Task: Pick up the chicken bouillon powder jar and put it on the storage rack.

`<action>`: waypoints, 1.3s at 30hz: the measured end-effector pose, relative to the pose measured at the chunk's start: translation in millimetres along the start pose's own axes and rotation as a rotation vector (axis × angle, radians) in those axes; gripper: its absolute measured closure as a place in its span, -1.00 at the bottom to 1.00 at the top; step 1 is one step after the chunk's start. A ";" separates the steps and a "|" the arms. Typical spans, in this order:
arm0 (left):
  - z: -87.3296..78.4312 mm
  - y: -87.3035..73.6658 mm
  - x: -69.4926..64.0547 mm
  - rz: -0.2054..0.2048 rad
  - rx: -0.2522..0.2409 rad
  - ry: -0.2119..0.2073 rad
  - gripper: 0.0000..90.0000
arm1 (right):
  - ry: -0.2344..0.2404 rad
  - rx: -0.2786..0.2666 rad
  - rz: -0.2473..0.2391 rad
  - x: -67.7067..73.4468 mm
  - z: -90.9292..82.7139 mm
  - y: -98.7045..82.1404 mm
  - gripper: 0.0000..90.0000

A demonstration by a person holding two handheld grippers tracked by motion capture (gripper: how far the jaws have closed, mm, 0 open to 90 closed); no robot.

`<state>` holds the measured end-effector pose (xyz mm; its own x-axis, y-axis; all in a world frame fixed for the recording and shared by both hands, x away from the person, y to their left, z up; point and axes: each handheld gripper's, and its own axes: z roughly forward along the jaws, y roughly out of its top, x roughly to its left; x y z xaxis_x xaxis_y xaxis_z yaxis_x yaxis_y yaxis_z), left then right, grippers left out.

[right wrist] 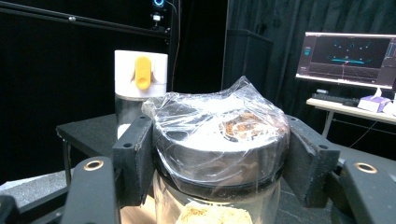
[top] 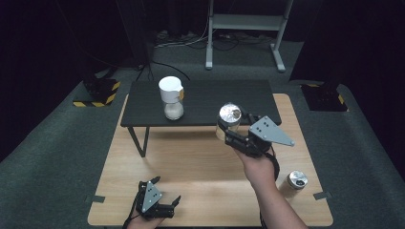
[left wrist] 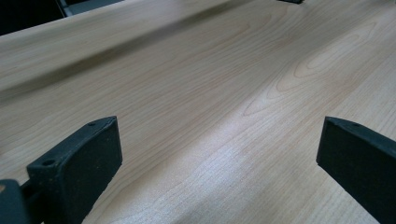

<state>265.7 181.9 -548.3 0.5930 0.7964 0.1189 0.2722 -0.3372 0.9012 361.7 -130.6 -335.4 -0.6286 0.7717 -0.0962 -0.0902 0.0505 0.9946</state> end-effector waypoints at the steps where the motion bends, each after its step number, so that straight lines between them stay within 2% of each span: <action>1: 0.0 0.0 0.0 -0.001 -0.001 -0.001 -0.99 | 0.000 0.000 0.002 -0.4 1.5 0.5 -0.23; 16: -0.1 -0.3 -0.2 -0.003 -0.005 -0.005 -0.99 | -0.012 0.000 0.006 -1.6 21.0 6.3 -0.23; 28: -0.6 -0.4 0.4 -0.003 -0.009 -0.004 -0.99 | -0.021 0.004 0.027 -5.0 40.2 6.6 -0.23; 39: -1.0 -0.6 1.0 -0.010 -0.013 -0.008 -0.99 | -0.028 0.008 0.017 -5.7 56.9 7.6 -0.23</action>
<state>265.3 183.4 -548.4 0.5964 0.7955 0.1069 0.2681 -0.3229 0.9077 408.5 -98.5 -325.1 -0.6084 0.7897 -0.0786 -0.0735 0.0425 0.9964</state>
